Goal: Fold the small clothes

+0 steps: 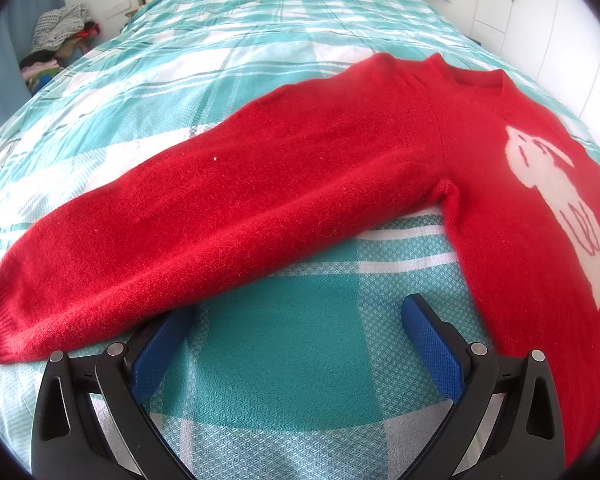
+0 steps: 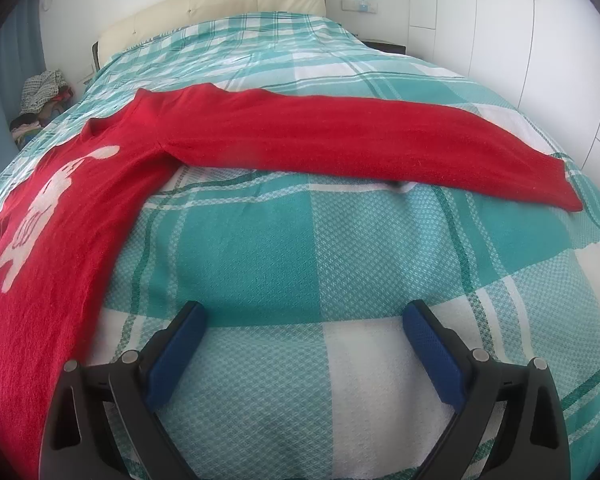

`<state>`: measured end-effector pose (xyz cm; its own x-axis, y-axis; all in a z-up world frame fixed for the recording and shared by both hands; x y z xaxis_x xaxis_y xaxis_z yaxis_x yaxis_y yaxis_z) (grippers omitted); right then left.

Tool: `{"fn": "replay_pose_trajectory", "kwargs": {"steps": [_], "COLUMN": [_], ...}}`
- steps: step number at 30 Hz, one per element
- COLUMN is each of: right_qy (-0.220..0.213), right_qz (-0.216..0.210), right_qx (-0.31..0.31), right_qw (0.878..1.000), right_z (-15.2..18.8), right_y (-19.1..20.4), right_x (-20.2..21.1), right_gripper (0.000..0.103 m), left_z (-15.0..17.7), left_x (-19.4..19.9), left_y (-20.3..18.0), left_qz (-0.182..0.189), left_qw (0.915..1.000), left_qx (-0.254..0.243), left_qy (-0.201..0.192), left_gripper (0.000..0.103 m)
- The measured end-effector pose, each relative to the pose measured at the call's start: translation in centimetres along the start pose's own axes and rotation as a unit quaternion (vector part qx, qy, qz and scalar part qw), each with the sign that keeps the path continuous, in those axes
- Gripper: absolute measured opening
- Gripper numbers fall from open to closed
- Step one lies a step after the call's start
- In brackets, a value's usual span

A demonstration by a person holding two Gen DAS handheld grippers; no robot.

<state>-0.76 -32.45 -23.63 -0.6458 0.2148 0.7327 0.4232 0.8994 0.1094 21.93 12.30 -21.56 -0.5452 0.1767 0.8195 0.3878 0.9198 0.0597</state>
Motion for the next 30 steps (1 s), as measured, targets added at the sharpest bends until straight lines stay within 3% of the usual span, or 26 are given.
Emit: {"fn": "replay_pose_trajectory", "kwargs": {"steps": [30], "right_qy": [-0.006], "right_qz": [-0.001], "right_qx": [0.005], "right_qw": [1.000], "right_z": [0.10], "right_y": [0.05], "right_x": [0.43], "right_gripper": [0.100], "left_z": [-0.08], "left_x": [-0.03], "left_y": [0.05], "left_qz": [-0.002], "left_qw": [1.0000], "left_qx": [-0.001], "left_qy": [0.000], "left_gripper": [0.103]}}
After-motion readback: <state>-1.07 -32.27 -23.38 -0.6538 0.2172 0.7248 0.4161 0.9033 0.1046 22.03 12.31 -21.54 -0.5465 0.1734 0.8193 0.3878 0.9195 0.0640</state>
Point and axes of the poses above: each gripper's, at about its wrist camera, not at the fingertips, and x roughly against the way its jaws point, y to its left, z to its underside, the point moved 4 cm from there along -x, roughly the way its jaws point, and after that the axes turned 7 degrees about -x, right-handed, at the moved point
